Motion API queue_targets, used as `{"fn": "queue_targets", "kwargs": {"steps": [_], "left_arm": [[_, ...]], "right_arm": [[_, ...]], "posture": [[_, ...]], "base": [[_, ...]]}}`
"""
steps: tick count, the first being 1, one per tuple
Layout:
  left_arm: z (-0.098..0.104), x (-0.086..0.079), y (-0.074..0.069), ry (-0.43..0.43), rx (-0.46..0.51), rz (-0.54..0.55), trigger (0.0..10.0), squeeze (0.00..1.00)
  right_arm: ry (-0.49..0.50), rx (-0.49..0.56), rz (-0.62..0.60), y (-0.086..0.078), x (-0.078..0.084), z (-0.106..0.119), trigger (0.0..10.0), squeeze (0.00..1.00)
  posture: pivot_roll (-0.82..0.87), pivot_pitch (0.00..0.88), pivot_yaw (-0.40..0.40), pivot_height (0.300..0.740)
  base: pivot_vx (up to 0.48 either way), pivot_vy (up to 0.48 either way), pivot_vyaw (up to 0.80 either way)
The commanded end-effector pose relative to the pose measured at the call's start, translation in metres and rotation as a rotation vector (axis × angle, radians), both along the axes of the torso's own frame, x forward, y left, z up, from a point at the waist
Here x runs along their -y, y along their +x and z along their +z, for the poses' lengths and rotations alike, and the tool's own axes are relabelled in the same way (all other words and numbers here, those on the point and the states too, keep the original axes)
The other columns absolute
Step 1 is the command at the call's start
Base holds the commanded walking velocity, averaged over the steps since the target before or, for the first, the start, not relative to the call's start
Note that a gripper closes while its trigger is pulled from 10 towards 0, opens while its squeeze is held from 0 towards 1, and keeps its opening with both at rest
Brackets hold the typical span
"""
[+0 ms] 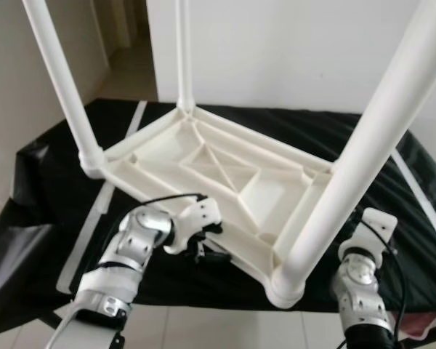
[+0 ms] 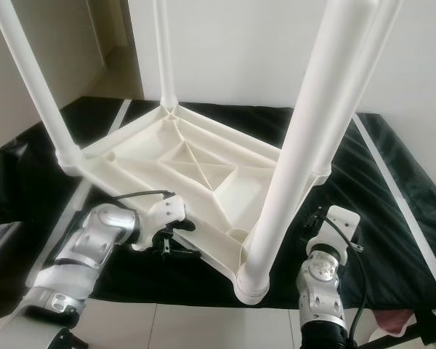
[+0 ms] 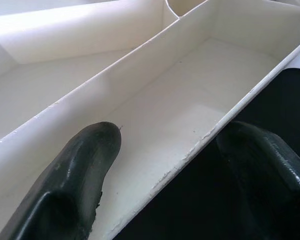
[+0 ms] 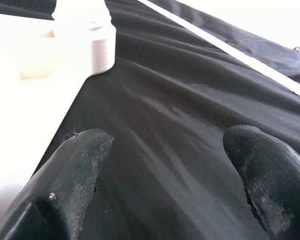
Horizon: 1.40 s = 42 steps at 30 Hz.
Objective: Building children table
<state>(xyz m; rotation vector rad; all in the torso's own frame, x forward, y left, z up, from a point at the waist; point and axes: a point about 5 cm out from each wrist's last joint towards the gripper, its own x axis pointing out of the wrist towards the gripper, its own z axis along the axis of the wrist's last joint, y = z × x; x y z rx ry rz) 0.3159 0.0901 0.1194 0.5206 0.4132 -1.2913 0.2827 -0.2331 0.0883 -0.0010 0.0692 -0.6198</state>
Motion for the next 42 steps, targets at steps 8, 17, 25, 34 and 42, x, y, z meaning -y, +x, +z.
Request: {"fn": "queue_targets", "kwargs": {"steps": [8,17,25,34,42], "left_arm": [[-0.014,-0.034,0.024,0.153,0.383,0.832,10.0,0.00],[-0.005,0.012,0.015,0.008,0.336,0.643,10.0,0.00],[0.008,0.031,-0.008,-0.145,0.290,0.321,10.0,0.00],[0.024,0.021,-0.021,-0.221,0.289,0.099,10.0,0.00],[0.023,0.024,-0.031,-0.214,0.249,-0.019,10.0,0.00]], "right_arm": [[0.003,-0.004,0.020,0.004,-0.005,-0.001,10.0,0.00],[-0.007,0.040,0.033,0.004,0.005,0.006,10.0,0.00],[-0.030,0.042,0.000,0.000,0.019,0.008,10.0,0.00],[-0.035,0.039,0.003,0.000,0.022,0.007,10.0,0.00],[-0.040,0.035,0.005,0.000,0.024,0.007,10.0,0.00]], "posture": [[0.05,0.000,-0.045,0.740],[0.03,0.000,-0.036,0.740],[0.03,0.000,-0.032,0.740],[0.03,0.000,-0.037,0.740],[0.03,0.000,-0.044,0.740]], "base": [[0.000,0.000,0.00],[0.000,0.000,0.00],[0.000,0.000,0.00],[0.000,0.000,0.00],[0.000,0.000,0.00]]}}
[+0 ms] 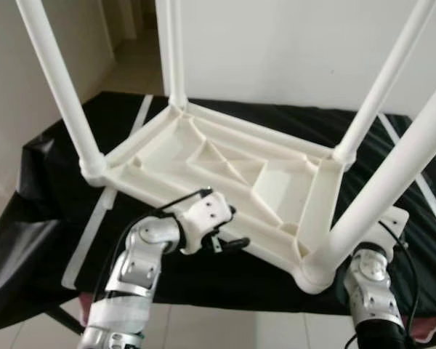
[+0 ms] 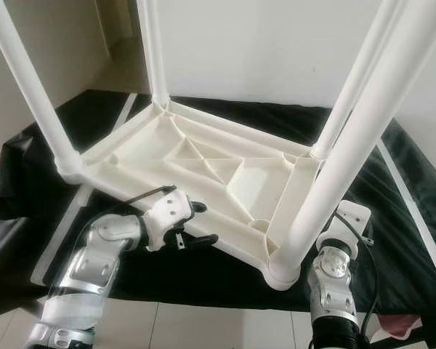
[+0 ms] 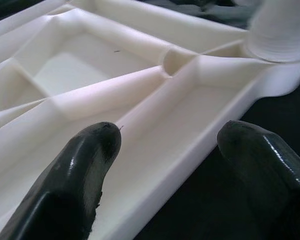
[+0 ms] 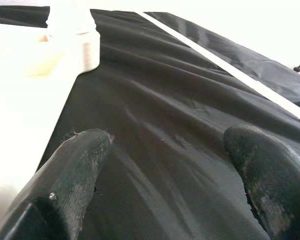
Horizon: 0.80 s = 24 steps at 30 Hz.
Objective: Building children table
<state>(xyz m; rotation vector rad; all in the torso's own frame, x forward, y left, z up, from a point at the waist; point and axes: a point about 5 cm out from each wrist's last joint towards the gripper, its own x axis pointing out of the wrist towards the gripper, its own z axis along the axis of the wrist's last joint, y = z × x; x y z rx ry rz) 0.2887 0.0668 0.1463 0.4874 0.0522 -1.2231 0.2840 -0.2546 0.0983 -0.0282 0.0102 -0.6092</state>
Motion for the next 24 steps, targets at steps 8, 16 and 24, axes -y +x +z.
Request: {"fn": "queue_targets", "kwargs": {"steps": [8,16,24], "left_arm": [[-0.026,-0.006,0.013,0.228,0.036,0.034,10.0,0.00],[-0.017,-0.009,0.049,0.262,0.067,0.247,10.0,0.00],[-0.019,-0.012,0.061,0.310,0.047,0.298,10.0,0.00]], "right_arm": [[0.001,-0.010,-0.006,-0.001,0.003,-0.003,10.0,0.00],[0.006,-0.008,-0.014,-0.003,0.002,-0.003,10.0,0.00],[0.007,-0.005,-0.023,-0.003,0.003,-0.002,10.0,0.00]], "posture": [[0.03,0.000,-0.044,0.740],[0.01,0.000,-0.039,0.740],[0.01,0.000,-0.036,0.740]], "base": [[0.000,0.000,0.00],[0.000,0.000,0.00],[0.000,0.000,0.00]]}}
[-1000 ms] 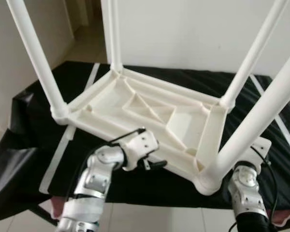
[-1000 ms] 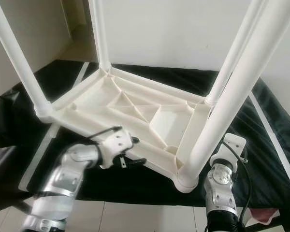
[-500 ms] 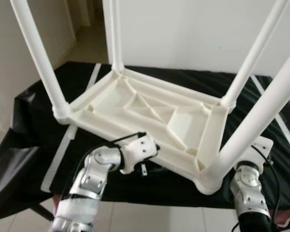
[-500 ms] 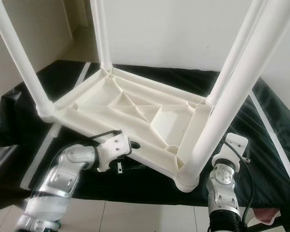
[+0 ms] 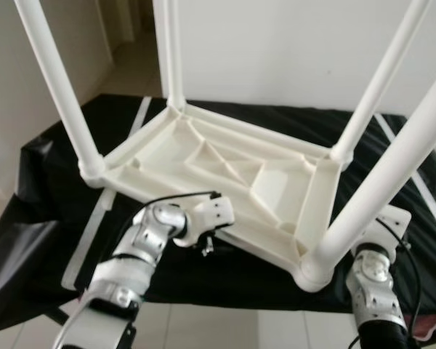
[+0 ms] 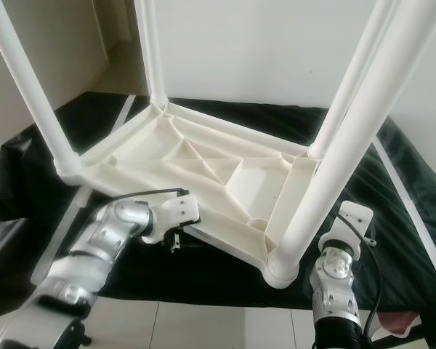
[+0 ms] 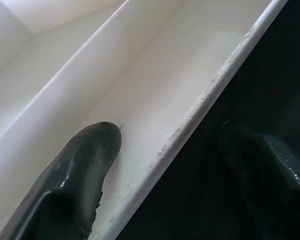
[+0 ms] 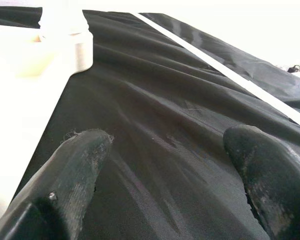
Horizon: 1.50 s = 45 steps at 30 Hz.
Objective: Building children table
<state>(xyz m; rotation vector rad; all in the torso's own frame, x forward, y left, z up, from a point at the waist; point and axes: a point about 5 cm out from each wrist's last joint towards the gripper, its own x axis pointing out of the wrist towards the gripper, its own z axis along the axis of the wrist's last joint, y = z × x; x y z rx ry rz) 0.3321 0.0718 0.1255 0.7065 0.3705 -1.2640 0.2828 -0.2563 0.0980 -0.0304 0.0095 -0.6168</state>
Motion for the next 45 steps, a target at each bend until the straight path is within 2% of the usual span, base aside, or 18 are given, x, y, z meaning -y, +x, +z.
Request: {"fn": "queue_targets", "kwargs": {"steps": [1,2,5,7,8,9,10,13,18,24,36,41,45], "left_arm": [[0.001,-0.011,0.024,0.012,0.214,0.341,10.0,0.00],[0.001,-0.011,0.024,0.012,0.214,0.341,10.0,0.00],[0.000,-0.016,0.032,0.018,0.198,0.459,10.0,0.00],[0.004,-0.019,0.038,-0.001,0.244,0.541,10.0,0.00],[0.004,-0.019,0.038,-0.001,0.244,0.541,10.0,0.00],[0.004,-0.021,0.041,-0.031,0.240,0.617,10.0,0.00],[0.004,-0.021,0.041,-0.031,0.240,0.617,10.0,0.00],[0.001,-0.024,0.042,-0.067,0.231,0.752,10.0,0.00],[-0.001,-0.024,0.043,-0.063,0.278,0.818,10.0,0.00],[-0.009,-0.024,0.040,-0.040,0.291,0.863,10.0,0.00],[-0.009,-0.032,0.041,0.002,0.324,0.896,10.0,0.00],[-0.007,-0.032,0.042,-0.022,0.315,0.886,10.0,0.00],[-0.002,-0.003,0.035,-0.106,0.299,0.705,10.0,0.00]], "right_arm": [[0.011,-0.002,-0.020,-0.002,0.002,-0.002,10.0,0.00],[0.011,-0.002,-0.020,-0.002,0.002,-0.002,10.0,0.00],[0.013,0.002,-0.029,-0.002,0.003,-0.001,10.0,0.00],[0.016,0.005,-0.038,-0.003,0.003,-0.001,10.0,0.00],[0.016,0.005,-0.038,-0.003,0.003,-0.001,10.0,0.00],[0.017,0.004,-0.041,-0.004,0.003,-0.001,10.0,0.00],[0.017,0.004,-0.041,-0.004,0.003,-0.001,10.0,0.00],[0.019,0.003,-0.047,-0.006,0.004,-0.002,10.0,0.00],[0.020,0.004,-0.049,-0.005,0.004,-0.002,10.0,0.00],[0.023,0.006,-0.050,-0.006,0.003,-0.002,10.0,0.00],[0.021,0.003,-0.045,-0.006,0.003,-0.002,10.0,0.00],[0.018,0.005,-0.043,-0.007,0.004,-0.002,10.0,0.00],[0.011,0.009,-0.049,-0.010,0.008,-0.001,10.0,0.00]], "posture": [[0.01,0.000,-0.030,0.740],[0.01,0.000,-0.030,0.740],[0.00,0.000,-0.026,0.740],[0.00,0.000,-0.023,0.740],[0.00,0.000,-0.023,0.740],[0.00,0.000,-0.021,0.740],[0.00,0.000,-0.021,0.740],[0.00,0.000,-0.020,0.740],[0.00,0.000,-0.020,0.740],[0.00,0.000,-0.024,0.740],[0.00,0.000,-0.024,0.740],[0.00,0.000,-0.021,0.740],[0.00,0.000,-0.022,0.740]], "base": [[0.000,0.000,0.00],[0.000,0.000,0.00],[0.000,0.000,0.00],[0.000,0.000,0.00],[0.000,0.000,0.00],[0.000,0.000,0.00],[0.000,0.000,0.00],[0.000,0.000,0.00],[0.000,0.000,0.00],[0.000,0.000,0.00],[0.000,0.000,0.00],[0.000,0.000,0.00],[0.000,0.000,0.00]]}}
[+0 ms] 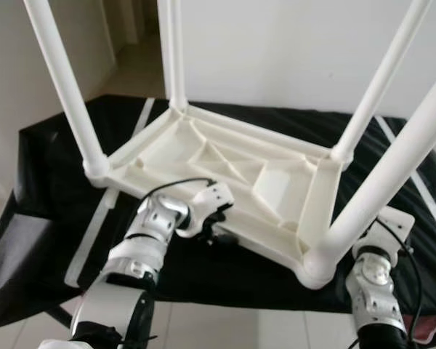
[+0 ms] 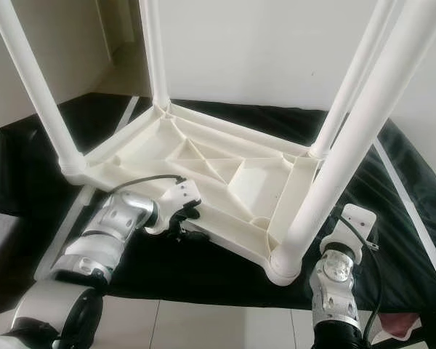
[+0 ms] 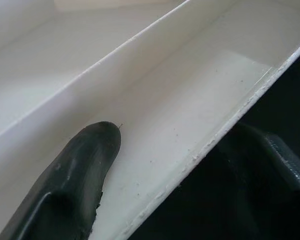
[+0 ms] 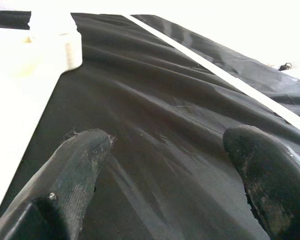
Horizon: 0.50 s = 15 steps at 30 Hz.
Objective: Building children table
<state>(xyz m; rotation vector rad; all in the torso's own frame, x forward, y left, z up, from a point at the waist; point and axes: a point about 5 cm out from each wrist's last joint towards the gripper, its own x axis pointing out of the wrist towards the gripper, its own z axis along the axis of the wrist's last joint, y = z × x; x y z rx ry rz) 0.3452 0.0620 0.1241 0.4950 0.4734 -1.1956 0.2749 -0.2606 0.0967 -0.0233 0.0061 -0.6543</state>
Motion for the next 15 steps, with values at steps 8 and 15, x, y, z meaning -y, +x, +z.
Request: {"fn": "queue_targets", "kwargs": {"steps": [8,15], "left_arm": [[0.002,0.012,0.008,-0.047,0.368,0.375,10.0,0.00],[0.012,0.013,-0.003,-0.163,0.338,0.177,10.0,0.00]], "right_arm": [[0.002,0.006,-0.019,-0.003,0.006,0.001,10.0,0.00],[-0.002,0.016,-0.003,-0.004,0.005,0.002,10.0,0.00]], "posture": [[-0.01,0.000,-0.016,0.740],[0.00,0.000,-0.020,0.740]], "base": [[0.000,0.000,0.00],[0.000,0.000,0.00]]}}
